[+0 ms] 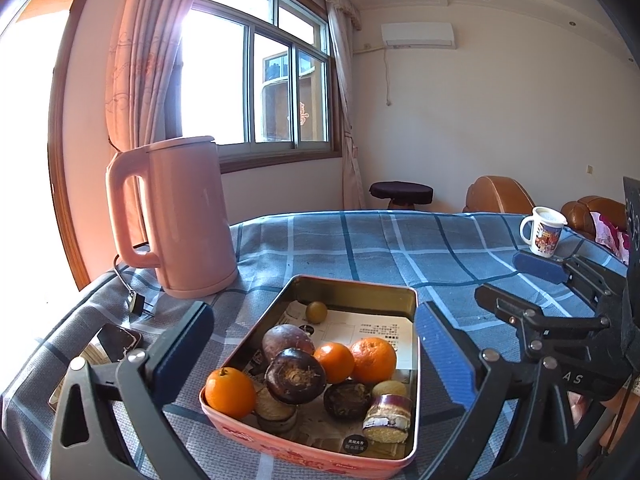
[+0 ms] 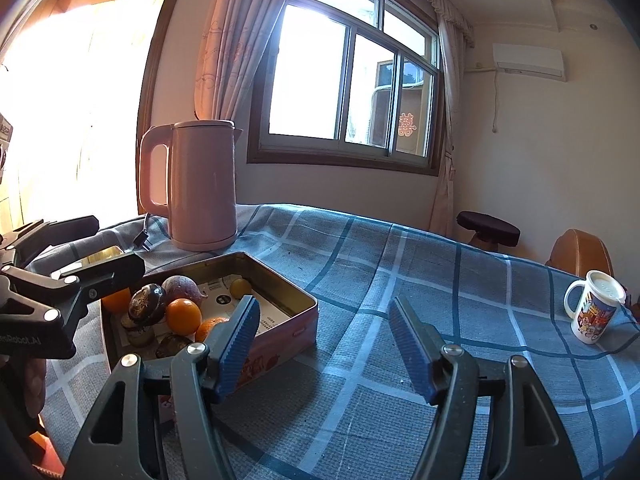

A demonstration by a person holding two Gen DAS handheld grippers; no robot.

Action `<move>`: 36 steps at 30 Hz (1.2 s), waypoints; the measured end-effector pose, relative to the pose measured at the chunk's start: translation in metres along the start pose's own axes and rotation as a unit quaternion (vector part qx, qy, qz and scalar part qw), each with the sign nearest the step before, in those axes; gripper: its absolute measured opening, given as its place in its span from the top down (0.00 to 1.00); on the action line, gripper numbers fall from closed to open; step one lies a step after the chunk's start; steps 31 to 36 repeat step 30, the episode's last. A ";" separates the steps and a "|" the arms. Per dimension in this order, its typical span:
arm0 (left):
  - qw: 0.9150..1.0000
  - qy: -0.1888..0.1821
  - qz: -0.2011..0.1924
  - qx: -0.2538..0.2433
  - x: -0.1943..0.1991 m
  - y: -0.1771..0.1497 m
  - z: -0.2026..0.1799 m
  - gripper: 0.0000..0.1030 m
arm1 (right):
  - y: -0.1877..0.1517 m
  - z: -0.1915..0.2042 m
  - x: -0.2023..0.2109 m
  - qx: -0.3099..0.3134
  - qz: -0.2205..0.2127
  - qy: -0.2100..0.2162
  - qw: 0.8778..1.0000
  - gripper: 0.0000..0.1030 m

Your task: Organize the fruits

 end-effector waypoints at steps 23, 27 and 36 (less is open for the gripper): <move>1.000 0.003 -0.012 -0.007 0.002 0.001 -0.010 0.00 | -0.003 -0.009 0.008 0.002 -0.004 -0.017 1.000 0.33; 1.000 0.003 -0.017 -0.009 0.004 0.001 -0.011 0.00 | -0.005 -0.013 0.008 0.000 -0.002 -0.019 1.000 0.33; 1.000 -0.005 -0.015 -0.006 0.005 0.001 -0.011 0.00 | -0.006 -0.019 0.009 -0.002 -0.001 -0.024 1.000 0.33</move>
Point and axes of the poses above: each gripper's, at about its wrist camera, not at the fingertips, and x roughly against the way its jaws point, z to its left, y to its top, the point moved 1 cm from there along -x, roughly the way its jaws point, and after that the axes turned 4 degrees about -y, right-handed, at the moved point
